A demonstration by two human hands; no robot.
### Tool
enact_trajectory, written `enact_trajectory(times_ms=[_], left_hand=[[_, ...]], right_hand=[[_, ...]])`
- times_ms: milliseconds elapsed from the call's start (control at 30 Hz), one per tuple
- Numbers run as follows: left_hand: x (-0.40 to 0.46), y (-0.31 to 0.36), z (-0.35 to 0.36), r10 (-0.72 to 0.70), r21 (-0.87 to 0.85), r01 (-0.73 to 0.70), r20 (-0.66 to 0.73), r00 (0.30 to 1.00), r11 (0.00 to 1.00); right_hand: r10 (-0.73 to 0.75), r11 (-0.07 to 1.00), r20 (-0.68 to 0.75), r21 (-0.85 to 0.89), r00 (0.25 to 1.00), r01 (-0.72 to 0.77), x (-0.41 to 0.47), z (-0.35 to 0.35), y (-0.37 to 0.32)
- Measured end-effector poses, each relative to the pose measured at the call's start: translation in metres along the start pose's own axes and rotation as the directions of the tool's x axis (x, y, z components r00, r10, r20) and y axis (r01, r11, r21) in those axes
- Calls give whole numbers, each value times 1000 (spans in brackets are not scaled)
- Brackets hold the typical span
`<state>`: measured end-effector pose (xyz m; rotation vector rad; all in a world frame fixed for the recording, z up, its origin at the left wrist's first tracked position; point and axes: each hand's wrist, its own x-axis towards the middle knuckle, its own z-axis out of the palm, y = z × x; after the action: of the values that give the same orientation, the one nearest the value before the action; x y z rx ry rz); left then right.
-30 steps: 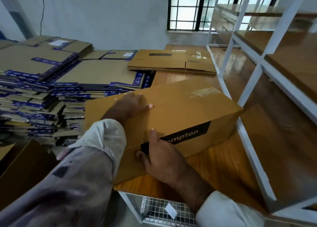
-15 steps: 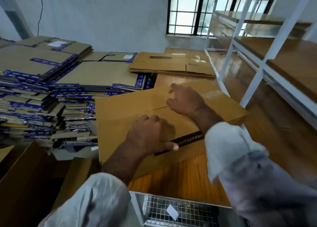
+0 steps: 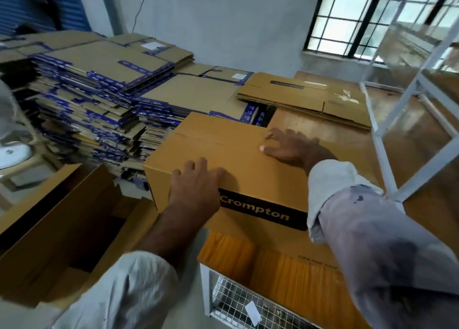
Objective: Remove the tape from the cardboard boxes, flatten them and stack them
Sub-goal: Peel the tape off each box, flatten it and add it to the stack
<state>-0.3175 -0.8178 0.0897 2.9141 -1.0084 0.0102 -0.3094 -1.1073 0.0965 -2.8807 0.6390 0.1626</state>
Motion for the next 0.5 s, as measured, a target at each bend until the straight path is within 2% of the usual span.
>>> enact_trajectory(times_ms=[67,167,200,267,333,367,433,500], left_hand=[[-13,9,9,-70,-175,67,-10,998,982],[-29,27,22,-26,-496,96,147,989,863],[-32,33,22,-1,-623,137,214,977,770],[-37,42,14,34,-838,263,317,948,479],[-36,47,3,56,-911,380,393,918,162],[-33,46,-1,33,-915,398,400,916,61],[-20,44,-7,-38,-920,390,391,920,-41],[-1,43,-10,-98,-926,370,375,922,-71]], right_hand=[[20,1000,5,2,1000,-20,2,-6,11],[32,999,42,17,999,-33,7,-8,20],[34,999,34,27,999,-35,8,-8,20],[47,997,-8,59,999,-47,5,-10,18],[60,994,-57,97,997,-54,-2,-16,20],[60,992,-78,112,995,-51,-5,-20,23],[83,987,-97,145,992,-69,-12,-32,31],[111,983,-88,153,990,-97,-22,-46,44]])
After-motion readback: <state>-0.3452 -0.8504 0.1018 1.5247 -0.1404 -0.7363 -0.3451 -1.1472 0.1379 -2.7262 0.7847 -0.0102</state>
